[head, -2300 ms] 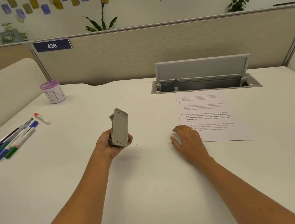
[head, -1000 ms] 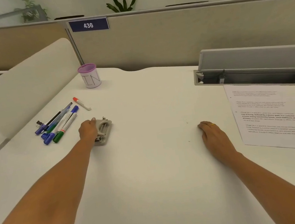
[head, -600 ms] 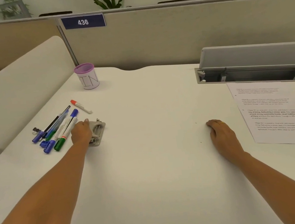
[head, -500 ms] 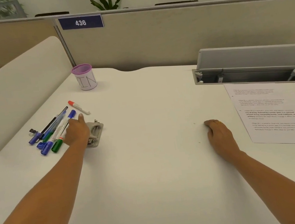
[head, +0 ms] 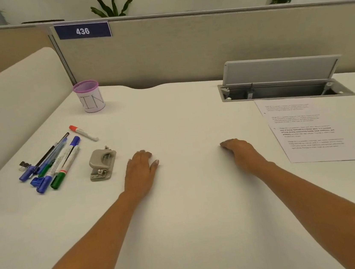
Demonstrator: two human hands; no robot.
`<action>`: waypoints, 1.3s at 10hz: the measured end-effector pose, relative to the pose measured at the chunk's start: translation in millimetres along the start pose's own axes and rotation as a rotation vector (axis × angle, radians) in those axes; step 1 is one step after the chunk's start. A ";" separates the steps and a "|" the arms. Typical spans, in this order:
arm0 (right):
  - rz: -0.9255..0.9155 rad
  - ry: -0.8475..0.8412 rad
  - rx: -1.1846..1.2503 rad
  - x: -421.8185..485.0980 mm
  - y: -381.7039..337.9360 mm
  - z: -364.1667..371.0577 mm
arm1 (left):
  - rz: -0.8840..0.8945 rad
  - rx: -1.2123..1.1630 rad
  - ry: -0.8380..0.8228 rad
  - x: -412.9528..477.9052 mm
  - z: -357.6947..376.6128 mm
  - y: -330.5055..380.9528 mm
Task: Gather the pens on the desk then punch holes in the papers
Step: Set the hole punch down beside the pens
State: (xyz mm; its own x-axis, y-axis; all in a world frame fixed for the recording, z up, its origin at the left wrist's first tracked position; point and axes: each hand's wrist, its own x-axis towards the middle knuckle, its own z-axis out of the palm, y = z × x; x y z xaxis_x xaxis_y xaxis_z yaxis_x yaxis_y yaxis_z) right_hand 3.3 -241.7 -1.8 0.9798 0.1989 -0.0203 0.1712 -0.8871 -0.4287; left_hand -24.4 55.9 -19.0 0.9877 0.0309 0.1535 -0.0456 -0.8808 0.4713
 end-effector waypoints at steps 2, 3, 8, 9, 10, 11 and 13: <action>-0.060 -0.054 -0.098 -25.6 -1.0 -2.4 | 0.002 0.107 0.014 -5.2 6.6 -0.7; -0.049 -0.081 -0.091 -39.2 1.6 -2.8 | -0.012 0.153 0.045 -4.2 9.7 2.6; -0.106 -0.019 -0.168 -41.4 -10.5 -9.0 | -0.020 0.142 0.081 -6.9 10.5 4.5; -0.104 -0.022 -0.184 -37.3 -11.2 -11.0 | -0.022 0.141 0.088 -6.6 11.7 3.9; -0.115 0.000 -0.182 -36.2 -10.8 -11.1 | -0.025 0.144 0.090 -5.6 12.8 3.2; -0.135 0.038 -0.178 -34.5 -10.5 -9.1 | -0.025 0.143 0.095 -5.5 12.8 2.9; -0.036 0.116 -0.063 -28.7 -11.1 -2.7 | -0.021 0.151 0.102 -5.1 12.6 3.2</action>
State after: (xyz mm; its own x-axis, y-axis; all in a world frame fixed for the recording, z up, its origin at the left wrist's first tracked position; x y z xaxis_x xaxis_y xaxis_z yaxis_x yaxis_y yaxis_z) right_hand -26.4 -238.6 5.9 0.9776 0.1849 0.1001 0.2091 -0.9055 -0.3693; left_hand -27.7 47.0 -29.2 0.9675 0.0912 0.2360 0.0055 -0.9400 0.3410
